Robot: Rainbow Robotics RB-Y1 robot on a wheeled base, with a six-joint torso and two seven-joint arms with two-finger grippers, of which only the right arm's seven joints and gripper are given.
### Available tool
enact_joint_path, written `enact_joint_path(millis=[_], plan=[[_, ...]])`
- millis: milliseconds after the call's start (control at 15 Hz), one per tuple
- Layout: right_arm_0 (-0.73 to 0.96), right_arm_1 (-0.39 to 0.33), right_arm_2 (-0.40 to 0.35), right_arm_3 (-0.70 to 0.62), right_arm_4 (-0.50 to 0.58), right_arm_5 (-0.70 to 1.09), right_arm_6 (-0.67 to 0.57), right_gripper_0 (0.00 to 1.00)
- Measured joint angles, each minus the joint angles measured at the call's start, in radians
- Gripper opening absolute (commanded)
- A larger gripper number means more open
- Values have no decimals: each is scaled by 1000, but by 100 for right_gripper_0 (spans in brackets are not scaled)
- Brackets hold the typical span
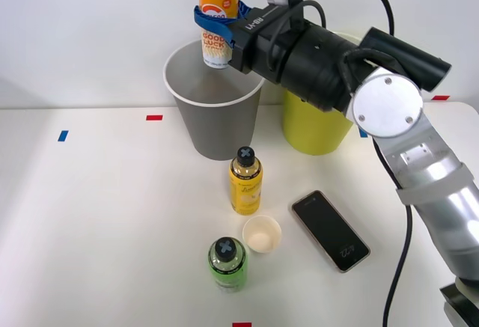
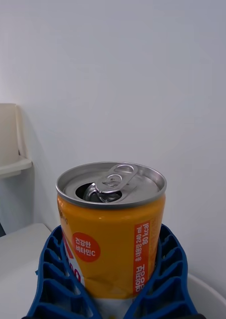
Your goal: Put cans in the gray bin, plastic bottles in the light green bin
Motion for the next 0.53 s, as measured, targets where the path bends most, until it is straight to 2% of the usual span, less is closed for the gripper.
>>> enact_joint_path(millis=[267, 533], plan=[[-157, 39, 26, 255, 1, 0, 10, 0], [-224, 62, 47, 352, 11, 0, 23, 0]])
